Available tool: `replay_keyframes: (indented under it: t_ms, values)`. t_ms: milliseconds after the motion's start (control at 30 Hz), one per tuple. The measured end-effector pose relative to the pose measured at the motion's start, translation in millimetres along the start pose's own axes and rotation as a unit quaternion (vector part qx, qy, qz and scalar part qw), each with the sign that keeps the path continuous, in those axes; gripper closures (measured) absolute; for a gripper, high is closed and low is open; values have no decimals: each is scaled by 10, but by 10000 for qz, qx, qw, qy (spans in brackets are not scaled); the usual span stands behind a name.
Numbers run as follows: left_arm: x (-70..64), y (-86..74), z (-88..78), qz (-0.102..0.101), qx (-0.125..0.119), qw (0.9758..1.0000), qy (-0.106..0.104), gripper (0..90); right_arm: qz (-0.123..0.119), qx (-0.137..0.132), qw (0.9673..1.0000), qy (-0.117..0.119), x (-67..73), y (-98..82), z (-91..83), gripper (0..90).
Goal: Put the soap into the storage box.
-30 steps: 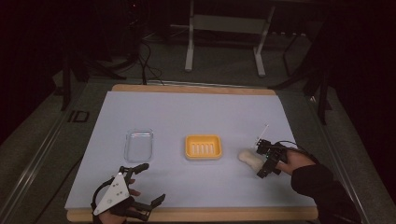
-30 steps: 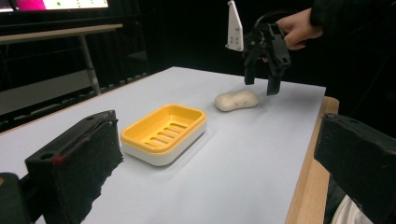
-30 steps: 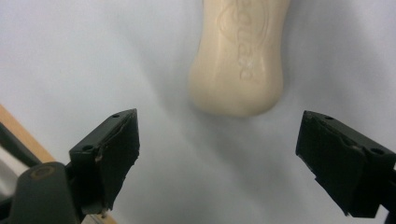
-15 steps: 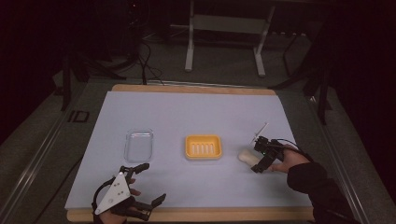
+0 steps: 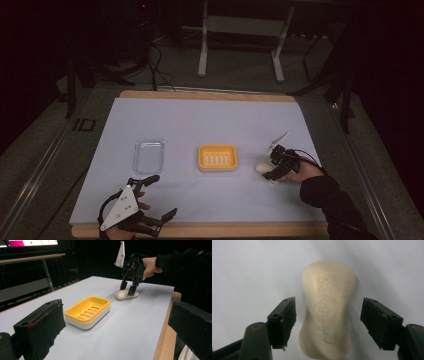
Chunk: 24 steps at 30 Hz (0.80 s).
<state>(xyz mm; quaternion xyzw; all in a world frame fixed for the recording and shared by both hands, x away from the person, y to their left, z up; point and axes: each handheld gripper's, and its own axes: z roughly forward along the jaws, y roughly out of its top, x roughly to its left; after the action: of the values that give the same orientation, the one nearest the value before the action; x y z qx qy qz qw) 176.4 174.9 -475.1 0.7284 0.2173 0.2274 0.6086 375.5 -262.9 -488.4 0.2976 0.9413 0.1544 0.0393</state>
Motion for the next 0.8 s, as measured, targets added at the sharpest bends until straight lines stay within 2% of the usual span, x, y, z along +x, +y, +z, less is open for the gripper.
replay_keyframes:
  t_ms: [100,133,333,400,700,800]
  values:
    - [0,0,1,3,0,10000,-3,7,-24,-62,10000,-34,11,-15,24,338]
    - [0,1,1,5,0,10000,-3,7,-30,-91,9999,-113,15,-23,32,346]
    - [-1,-1,9,-7,9,10000,-19,7,-52,-30,10000,-63,26,-66,74,444]
    - [-1,1,10,0,9,10000,-16,7,-43,-21,10000,-13,27,-70,79,454]
    - [-8,0,9,34,29,10000,-15,7,-34,-68,9997,-226,84,-86,118,479]
    - [-6,-1,17,41,39,10000,-19,7,26,-56,9997,-215,82,-81,117,487]
